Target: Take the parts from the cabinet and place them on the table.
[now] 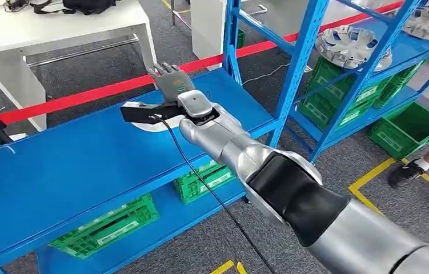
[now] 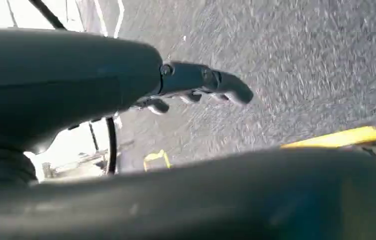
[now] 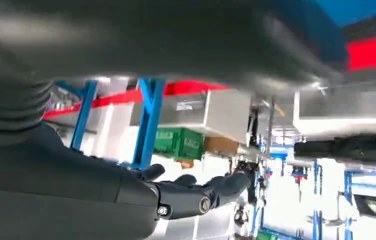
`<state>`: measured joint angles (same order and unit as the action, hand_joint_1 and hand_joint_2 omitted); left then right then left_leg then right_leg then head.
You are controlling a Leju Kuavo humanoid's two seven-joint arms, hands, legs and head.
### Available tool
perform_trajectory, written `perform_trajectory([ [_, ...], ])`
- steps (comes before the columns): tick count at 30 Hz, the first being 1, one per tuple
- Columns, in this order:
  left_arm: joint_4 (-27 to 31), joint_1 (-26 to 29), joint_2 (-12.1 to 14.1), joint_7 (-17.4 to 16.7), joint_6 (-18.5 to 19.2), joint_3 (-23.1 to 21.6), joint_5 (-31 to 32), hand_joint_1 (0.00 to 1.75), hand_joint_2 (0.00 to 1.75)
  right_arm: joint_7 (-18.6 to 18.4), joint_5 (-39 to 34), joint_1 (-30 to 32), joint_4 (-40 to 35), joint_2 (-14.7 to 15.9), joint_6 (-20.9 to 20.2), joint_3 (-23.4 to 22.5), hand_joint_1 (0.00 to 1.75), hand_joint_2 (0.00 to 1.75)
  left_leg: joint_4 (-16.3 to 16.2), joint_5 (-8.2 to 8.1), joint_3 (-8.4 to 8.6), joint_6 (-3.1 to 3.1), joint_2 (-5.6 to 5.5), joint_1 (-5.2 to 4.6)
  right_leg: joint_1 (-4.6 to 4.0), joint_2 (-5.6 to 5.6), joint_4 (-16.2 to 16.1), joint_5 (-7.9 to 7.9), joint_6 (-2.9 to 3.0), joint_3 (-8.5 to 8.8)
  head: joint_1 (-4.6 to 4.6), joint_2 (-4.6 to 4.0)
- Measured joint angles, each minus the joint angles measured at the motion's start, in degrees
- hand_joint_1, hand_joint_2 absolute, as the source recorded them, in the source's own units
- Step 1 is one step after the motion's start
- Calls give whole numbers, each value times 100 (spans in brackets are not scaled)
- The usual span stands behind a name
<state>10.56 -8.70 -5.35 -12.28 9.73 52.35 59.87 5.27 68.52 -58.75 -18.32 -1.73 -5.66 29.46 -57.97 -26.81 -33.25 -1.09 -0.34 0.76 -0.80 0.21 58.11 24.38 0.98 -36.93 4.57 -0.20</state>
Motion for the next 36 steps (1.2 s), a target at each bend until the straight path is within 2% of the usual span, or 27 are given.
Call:
perform_trajectory([
  [1, 0, 0, 0, -11, 0, 20, 0, 0, 0, 4, -15, 32, 0, 0, 0, 13, 0, 175, -59, 31, 42, -47, 0, -10, 12, 1, -43, -36, 37, 15, -7, 0],
  [2, 0, 14, 2, -20, 0, 31, 0, 0, 0, 7, -22, 70, 0, 2, 0, 26, 0, 175, -29, -33, 50, 11, 10, -19, 26, 6, -34, -86, -25, 63, 0, 0],
  [3, 0, 19, 4, -42, 0, 40, 0, 0, 0, 9, -35, 78, 0, 15, 0, 42, 0, 175, 8, -56, 86, 90, 21, -20, 20, 14, -25, -63, -33, 67, -2, 0],
  [4, 0, 20, 9, -57, 0, 48, 0, 0, 0, 33, -50, 90, 0, 13, 0, 59, 0, 175, 20, -52, 103, 72, 37, -18, 13, 23, -22, -41, 2, 68, 6, 0],
  [6, -2, 13, 4, -61, 2, 64, -2, 0, 0, 72, -92, 129, 0, 13, 2, 88, 0, 175, 67, -59, 137, 64, 40, -19, 12, 27, -22, -22, 30, 74, 0, 0],
  [7, -2, 7, 4, -66, 2, 64, -2, 0, 0, 92, -101, 158, 0, 13, 4, 90, 0, 0, 84, -58, 148, 64, 39, -19, 12, 26, -22, -14, 42, 77, -3, 0],
  [12, -2, 32, 20, -50, 0, 66, 31, 0, 0, 164, -219, 275, -2, 15, 4, 221, 0, 0, 133, -45, 174, 20, 40, -19, 9, 25, -21, -1, 69, 79, -2, 0],
  [14, -2, 37, 20, -42, 2, 68, 59, 0, 0, 155, -282, 287, -2, 15, 4, 284, 0, 0, 145, -37, 176, -51, 39, -14, 6, 23, -20, -1, 79, 78, -3, 0],
  [15, -2, 41, 17, -42, 0, 68, 61, 0, 0, 142, -306, 287, -2, 15, 4, 308, 0, 0, 146, -38, 178, -65, 39, -12, 5, 23, -19, -1, 80, 79, 0, 0],
  [19, -2, 47, 20, -33, 0, 68, 79, 0, 0, 122, -383, 287, -2, 18, 11, 394, 0, 0, 146, -31, 177, -83, 39, -13, 7, 23, -18, -5, 85, 81, 0, 0],
  [33, -2, 47, 26, 9, 0, 68, 85, 0, 0, 127, -461, 311, -33, 18, 17, 575, 0, 0, 121, -37, 173, -75, 38, -23, 19, 19, -19, -11, 79, 93, 0, 0],
  [34, -2, 47, 32, 13, 2, 68, 85, 0, 0, 127, -496, 313, -31, 18, 17, 584, 0, 0, 93, -54, 161, -56, 38, -30, 49, 18, -43, -27, 60, 100, 0, 0],
  [35, -2, 48, 39, 39, 2, 70, 85, 0, 0, 127, -522, 311, -33, 15, 17, 608, 0, 0, 100, -61, 124, 20, 34, -48, 57, 16, -53, -34, 19, 111, -5, 0],
  [36, -2, 47, 46, 61, 0, 70, 87, 0, 0, 127, -566, 312, -50, 15, 17, 640, 0, 0, 147, -50, 151, 51, 42, -54, 55, 17, -100, -47, 2, 141, -5, 0],
])
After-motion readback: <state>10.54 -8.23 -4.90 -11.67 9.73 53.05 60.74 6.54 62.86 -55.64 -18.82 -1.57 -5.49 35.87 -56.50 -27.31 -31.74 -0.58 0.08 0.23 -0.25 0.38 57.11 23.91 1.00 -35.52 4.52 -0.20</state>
